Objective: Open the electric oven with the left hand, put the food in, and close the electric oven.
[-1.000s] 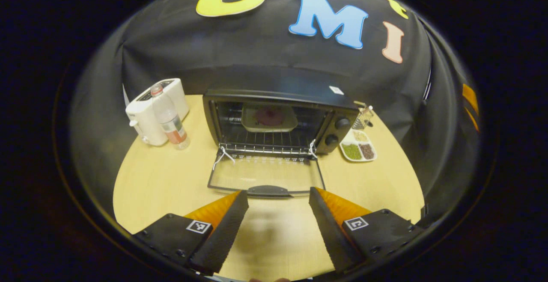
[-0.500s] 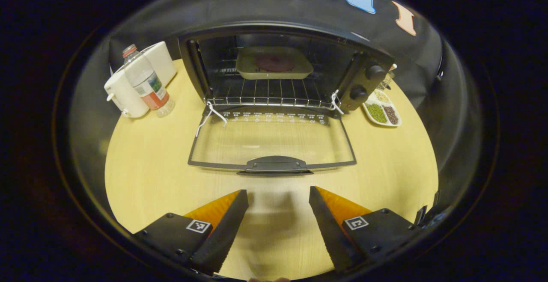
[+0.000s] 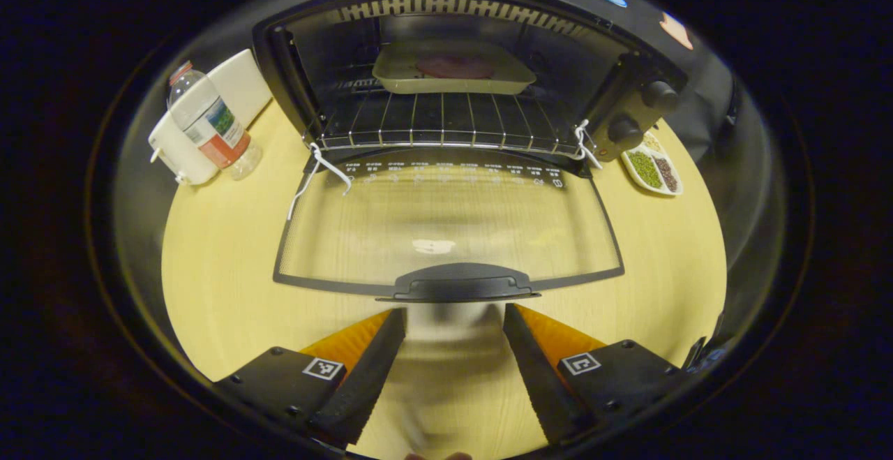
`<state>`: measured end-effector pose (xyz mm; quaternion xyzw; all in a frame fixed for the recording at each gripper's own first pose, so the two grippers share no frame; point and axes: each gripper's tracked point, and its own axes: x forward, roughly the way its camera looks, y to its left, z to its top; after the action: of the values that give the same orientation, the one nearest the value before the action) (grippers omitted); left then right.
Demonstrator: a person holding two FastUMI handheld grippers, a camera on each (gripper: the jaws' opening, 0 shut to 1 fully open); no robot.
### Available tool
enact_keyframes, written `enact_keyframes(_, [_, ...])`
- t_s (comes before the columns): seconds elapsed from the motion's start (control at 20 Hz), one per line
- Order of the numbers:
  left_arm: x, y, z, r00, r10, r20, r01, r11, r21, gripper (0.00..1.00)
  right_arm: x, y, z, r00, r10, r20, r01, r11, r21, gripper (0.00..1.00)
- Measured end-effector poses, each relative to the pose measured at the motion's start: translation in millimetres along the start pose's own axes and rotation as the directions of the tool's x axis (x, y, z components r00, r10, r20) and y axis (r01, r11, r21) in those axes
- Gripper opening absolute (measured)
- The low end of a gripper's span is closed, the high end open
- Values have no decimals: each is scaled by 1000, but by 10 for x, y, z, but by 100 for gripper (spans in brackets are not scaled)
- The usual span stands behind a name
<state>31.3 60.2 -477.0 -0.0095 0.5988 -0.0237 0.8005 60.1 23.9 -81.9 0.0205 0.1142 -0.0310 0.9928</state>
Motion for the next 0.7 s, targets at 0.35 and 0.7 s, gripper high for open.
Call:
enact_keyframes(0.35, [106,-3,2,1000,4,-22,-3,999,44,97,-33,-43,-49,1000,-18,-13,18,1000,-8,76])
enact_keyframes(0.7, [-110,-22,37,1000,-11,28,10,999,41,100,-81,-17,-105,1000,-13,-16,13,1000,-11,76])
